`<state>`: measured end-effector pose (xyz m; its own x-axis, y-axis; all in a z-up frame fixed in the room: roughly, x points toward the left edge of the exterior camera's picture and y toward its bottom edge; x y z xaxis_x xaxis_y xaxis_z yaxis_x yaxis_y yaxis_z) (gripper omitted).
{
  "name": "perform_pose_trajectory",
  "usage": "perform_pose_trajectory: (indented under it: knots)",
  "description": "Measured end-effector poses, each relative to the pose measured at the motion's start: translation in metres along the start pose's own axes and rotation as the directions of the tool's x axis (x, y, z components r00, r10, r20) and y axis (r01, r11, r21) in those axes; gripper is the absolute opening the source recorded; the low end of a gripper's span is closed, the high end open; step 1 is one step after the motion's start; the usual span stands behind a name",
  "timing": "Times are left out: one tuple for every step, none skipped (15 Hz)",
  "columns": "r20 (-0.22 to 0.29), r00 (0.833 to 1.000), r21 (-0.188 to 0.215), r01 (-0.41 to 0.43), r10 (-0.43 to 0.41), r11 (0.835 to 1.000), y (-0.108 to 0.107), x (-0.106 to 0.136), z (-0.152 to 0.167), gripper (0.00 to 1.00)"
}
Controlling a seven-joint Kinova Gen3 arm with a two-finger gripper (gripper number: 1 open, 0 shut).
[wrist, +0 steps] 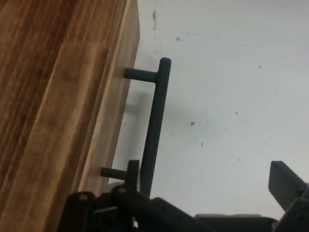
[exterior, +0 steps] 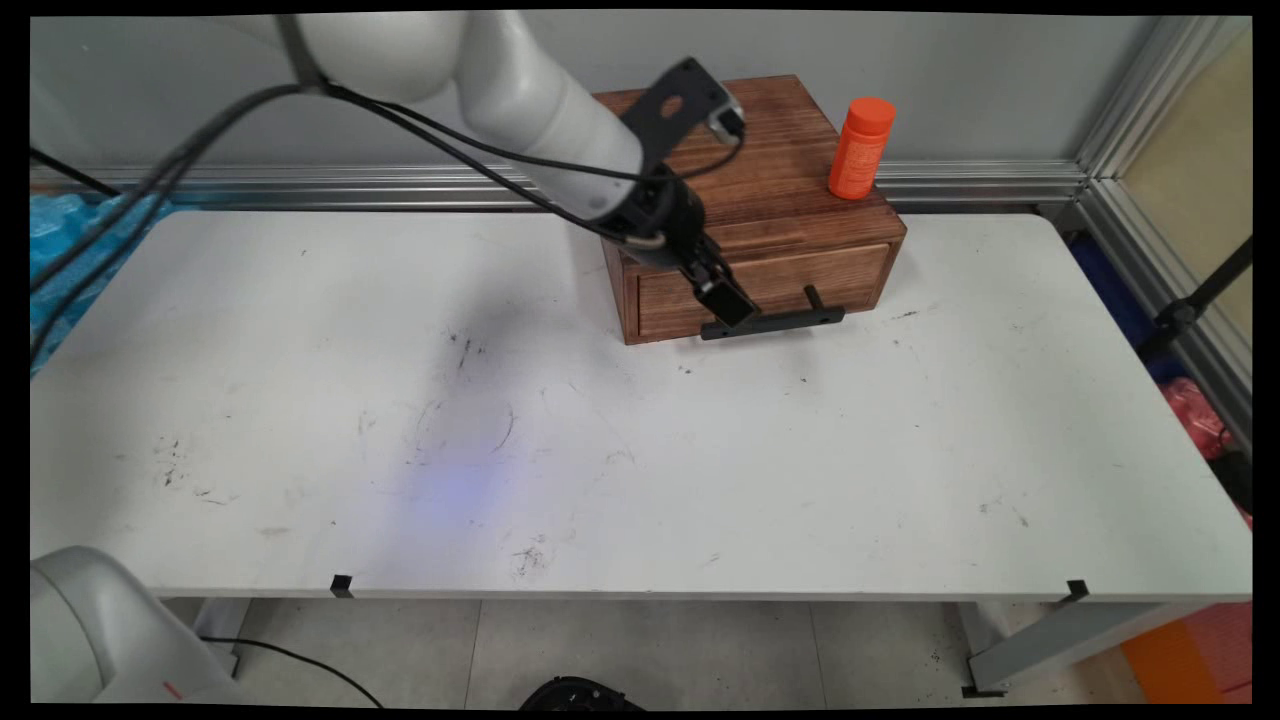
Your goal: Open the drawer
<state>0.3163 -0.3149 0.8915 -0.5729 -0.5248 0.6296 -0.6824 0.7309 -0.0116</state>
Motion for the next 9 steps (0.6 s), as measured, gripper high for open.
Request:
perform_pose_trajectory:
  knots:
    - [0.008, 1.0, 0.005, 0.004, -0.004, 1.0, 0.001, 0.002, 0.007, 1.0]
    - [0.015, 1.0, 0.009, 0.007, -0.007, 1.0, 0.003, 0.004, 0.012, 1.0]
    - [0.023, 1.0, 0.014, 0.012, -0.013, 1.0, 0.004, 0.006, 0.019, 1.0]
    - [0.03, 0.999, 0.019, 0.016, -0.017, 1.0, 0.005, 0.008, 0.025, 1.0]
    - [0.038, 0.999, 0.026, 0.022, -0.023, 0.999, 0.006, 0.01, 0.031, 1.0]
    - [0.044, 0.999, 0.031, 0.025, -0.027, 0.999, 0.007, 0.011, 0.036, 1.0]
    - [0.052, 0.998, 0.037, 0.031, -0.032, 0.999, 0.008, 0.013, 0.043, 1.0]
    - [0.058, 0.998, 0.043, 0.035, -0.037, 0.998, 0.009, 0.015, 0.048, 1.0]
    - [0.067, 0.997, 0.051, 0.04, -0.043, 0.998, 0.01, 0.017, 0.056, 1.0]
